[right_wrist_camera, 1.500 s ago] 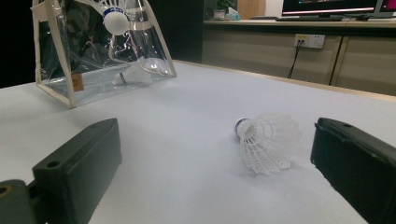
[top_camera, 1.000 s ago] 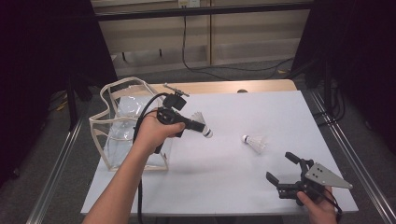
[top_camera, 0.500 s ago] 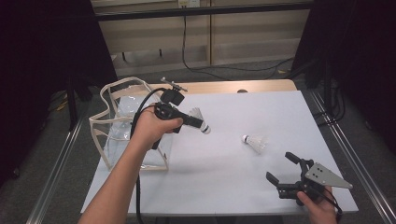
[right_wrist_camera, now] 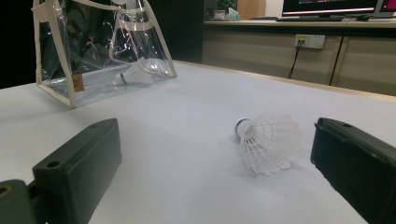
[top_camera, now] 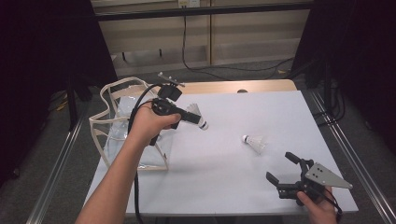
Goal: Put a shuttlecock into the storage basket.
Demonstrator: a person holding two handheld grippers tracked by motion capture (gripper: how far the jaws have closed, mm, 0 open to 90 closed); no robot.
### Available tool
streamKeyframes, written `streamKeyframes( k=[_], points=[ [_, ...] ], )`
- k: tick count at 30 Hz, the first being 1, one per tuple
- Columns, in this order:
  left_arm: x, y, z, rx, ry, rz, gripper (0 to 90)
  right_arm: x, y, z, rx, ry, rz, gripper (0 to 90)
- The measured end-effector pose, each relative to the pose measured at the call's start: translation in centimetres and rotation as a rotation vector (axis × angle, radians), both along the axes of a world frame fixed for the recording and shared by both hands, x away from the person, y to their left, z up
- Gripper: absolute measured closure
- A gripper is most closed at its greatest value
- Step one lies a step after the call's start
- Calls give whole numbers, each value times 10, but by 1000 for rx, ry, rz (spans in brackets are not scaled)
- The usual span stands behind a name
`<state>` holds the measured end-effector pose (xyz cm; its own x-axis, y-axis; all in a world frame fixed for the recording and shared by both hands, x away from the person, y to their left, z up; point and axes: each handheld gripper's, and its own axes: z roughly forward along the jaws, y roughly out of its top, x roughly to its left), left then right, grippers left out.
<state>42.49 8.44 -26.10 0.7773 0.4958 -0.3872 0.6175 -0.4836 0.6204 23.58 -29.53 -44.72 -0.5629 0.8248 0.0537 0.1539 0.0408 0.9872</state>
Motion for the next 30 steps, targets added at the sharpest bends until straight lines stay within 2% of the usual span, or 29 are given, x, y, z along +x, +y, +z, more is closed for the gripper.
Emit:
streamKeyframes(
  k=[30],
  points=[
    [10, 12, 16, -1, -15, 41, 900, 0, -1, 0, -6, 0, -1, 17]
  ],
)
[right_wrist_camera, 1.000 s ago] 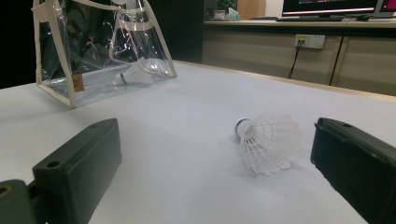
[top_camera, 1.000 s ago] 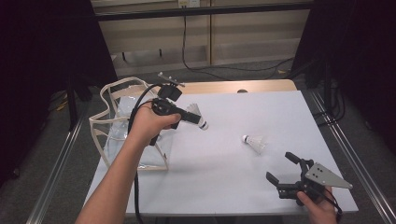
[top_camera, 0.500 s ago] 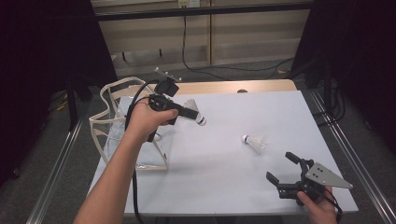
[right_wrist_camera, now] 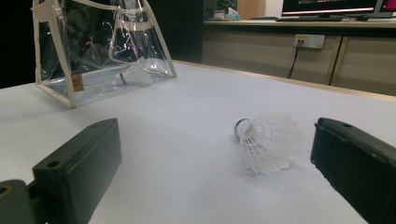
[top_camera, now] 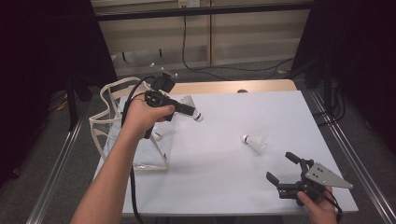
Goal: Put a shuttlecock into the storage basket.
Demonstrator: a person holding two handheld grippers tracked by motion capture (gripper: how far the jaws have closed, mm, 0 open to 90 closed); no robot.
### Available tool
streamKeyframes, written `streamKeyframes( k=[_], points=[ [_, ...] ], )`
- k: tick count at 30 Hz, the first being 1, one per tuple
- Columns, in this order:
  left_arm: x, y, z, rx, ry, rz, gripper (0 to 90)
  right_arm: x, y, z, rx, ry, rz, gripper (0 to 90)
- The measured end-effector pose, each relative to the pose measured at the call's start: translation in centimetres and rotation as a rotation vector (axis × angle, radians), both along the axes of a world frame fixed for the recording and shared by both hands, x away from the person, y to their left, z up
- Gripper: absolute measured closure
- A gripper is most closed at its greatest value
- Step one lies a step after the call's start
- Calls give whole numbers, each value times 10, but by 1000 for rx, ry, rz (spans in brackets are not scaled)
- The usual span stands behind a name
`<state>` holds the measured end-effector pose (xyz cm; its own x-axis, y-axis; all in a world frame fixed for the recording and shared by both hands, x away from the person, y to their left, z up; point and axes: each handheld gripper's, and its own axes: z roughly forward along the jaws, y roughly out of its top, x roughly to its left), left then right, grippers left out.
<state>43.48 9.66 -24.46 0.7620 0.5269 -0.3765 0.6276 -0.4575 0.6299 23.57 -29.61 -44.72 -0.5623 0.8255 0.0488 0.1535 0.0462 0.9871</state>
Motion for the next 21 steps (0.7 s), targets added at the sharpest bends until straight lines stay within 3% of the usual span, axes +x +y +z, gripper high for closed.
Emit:
streamKeyframes(
  k=[15, 21],
  points=[
    [4, 8, 8, 6, -11, 25, 900, 0, 0, 0, 4, 1, -1, 17],
    [8, 13, 11, -1, -12, 59, 900, 0, 0, 0, 4, -1, -1, 17]
  ],
)
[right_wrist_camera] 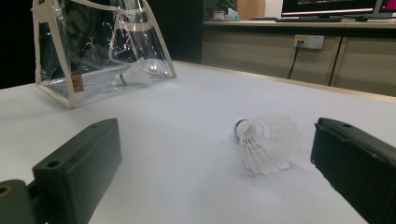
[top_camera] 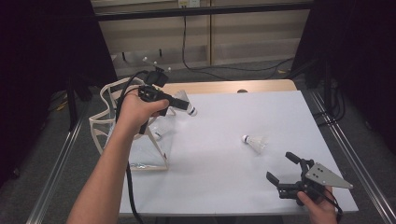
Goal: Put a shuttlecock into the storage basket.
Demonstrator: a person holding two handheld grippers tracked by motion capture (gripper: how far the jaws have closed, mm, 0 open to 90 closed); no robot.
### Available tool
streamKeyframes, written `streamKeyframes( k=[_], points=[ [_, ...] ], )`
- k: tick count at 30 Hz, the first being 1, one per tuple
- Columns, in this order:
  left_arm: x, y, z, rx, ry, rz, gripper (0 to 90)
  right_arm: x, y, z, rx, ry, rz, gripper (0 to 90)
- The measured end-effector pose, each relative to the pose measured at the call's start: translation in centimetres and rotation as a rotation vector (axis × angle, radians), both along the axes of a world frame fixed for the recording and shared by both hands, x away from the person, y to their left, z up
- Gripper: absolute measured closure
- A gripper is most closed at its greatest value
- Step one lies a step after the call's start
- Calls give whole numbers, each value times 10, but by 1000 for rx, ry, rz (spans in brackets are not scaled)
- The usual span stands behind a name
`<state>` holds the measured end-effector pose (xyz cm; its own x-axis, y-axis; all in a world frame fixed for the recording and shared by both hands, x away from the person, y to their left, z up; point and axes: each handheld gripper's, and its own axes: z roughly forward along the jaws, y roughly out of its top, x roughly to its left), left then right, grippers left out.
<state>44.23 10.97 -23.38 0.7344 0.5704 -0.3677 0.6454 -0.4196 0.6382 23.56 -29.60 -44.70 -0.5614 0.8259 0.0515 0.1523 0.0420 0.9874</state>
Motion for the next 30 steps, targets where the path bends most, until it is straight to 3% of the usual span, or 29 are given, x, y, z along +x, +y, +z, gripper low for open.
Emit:
streamKeyframes(
  k=[30],
  points=[
    [5, 28, 21, 34, -29, 49, 900, 0, 0, 0, 0, -1, 0, 17]
  ],
)
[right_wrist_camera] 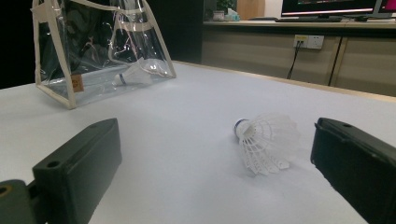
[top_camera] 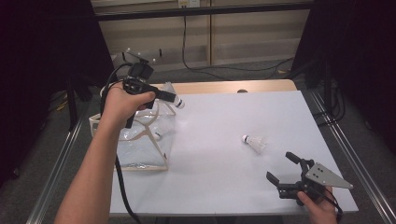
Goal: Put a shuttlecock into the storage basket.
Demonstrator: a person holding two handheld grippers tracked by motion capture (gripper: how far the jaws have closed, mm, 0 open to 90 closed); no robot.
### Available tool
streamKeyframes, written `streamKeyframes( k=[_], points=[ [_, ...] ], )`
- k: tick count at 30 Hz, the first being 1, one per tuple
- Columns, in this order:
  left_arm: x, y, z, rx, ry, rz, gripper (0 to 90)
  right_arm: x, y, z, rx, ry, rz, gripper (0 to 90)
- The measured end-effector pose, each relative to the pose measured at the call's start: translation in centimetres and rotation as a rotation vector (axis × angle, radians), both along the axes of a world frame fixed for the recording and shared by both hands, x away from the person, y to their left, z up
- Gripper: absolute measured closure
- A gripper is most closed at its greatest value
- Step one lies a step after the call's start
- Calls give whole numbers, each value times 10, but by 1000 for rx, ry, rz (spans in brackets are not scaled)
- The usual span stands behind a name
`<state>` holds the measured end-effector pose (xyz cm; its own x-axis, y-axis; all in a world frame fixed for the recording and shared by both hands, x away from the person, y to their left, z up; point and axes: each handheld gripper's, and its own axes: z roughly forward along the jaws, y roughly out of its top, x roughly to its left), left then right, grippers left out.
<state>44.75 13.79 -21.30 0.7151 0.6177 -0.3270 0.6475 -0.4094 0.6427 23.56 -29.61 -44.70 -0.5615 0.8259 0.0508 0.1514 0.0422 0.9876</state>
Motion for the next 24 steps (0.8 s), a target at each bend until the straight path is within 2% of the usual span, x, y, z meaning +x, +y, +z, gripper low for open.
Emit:
streamKeyframes(
  k=[9, 15, 24],
  points=[
    [1, 5, 4, 3, -2, 23, 900, 0, 0, 0, 0, 0, -1, 17],
    [1, 8, 9, 13, -10, 18, 900, 0, 0, 0, 2, 1, -1, 17],
    [4, 17, 13, 9, -13, 48, 900, 0, -1, 0, -2, -1, -1, 17]
  ],
)
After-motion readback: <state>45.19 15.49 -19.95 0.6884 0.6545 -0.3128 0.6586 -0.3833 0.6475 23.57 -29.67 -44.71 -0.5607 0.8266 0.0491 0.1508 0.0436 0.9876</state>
